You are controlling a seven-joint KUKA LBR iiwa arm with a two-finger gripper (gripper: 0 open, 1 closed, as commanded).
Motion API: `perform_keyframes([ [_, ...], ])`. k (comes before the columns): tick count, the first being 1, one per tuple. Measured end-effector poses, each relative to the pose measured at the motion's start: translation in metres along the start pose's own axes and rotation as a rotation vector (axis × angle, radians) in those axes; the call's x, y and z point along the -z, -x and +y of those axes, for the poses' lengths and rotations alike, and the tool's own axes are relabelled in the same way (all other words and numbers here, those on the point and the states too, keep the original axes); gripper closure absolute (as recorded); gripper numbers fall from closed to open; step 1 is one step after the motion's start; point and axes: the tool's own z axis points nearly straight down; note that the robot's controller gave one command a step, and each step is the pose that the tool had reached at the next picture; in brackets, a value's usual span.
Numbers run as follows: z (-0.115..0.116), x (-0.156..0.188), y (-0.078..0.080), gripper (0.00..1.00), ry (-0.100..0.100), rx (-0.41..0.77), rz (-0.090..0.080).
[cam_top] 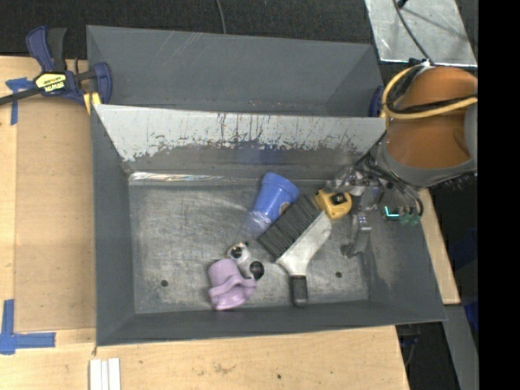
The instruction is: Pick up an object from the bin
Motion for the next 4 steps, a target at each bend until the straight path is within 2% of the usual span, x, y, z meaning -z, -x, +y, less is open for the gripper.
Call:
perform_keyframes([
  [1, 0.000, 0.003, 0.002, 0.00, -0.001, 0.003, -0.006],
  [2, 0.019, -0.053, -0.002, 0.00, -0.004, 0.285, -0.012],
  [3, 0.026, -0.025, -0.004, 0.00, 0.000, 0.407, -0.003],
  [4, 0.026, 0.009, -0.005, 0.00, -0.003, 0.431, -0.009],
])
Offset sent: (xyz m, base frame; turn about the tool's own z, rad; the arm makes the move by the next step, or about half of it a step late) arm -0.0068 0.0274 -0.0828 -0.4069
